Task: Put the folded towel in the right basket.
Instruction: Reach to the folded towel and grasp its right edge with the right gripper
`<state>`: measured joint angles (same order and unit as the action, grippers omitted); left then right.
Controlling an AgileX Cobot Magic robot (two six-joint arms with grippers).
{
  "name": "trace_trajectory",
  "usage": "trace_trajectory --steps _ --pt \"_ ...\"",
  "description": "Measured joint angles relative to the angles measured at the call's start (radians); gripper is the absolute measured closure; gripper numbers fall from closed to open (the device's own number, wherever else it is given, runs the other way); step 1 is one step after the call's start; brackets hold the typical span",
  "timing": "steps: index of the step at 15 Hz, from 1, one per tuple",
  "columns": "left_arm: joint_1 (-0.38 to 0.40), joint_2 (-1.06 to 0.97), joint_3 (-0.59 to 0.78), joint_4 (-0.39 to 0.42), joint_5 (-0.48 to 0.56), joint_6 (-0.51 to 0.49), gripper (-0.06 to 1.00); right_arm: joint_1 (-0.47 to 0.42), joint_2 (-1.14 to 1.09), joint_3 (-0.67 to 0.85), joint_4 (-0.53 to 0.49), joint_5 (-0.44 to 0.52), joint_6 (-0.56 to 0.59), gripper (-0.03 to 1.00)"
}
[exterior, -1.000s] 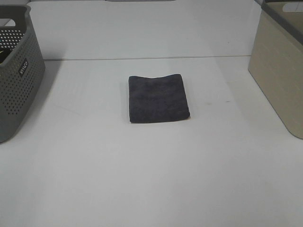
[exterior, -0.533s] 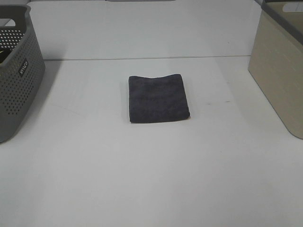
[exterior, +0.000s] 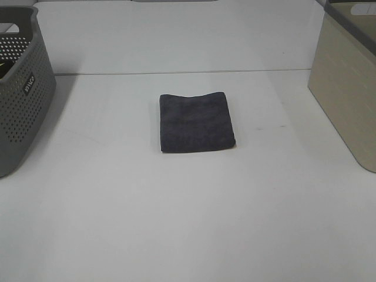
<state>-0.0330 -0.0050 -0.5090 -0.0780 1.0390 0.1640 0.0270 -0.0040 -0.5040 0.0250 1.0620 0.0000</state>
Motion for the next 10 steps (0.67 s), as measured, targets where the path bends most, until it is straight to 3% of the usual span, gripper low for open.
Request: trace_trajectory --steps 10 --pt "0.000 0.000 0.000 0.000 0.000 0.000 -0.04 0.000 0.059 -0.005 0.026 -0.005 0.000 0.20"
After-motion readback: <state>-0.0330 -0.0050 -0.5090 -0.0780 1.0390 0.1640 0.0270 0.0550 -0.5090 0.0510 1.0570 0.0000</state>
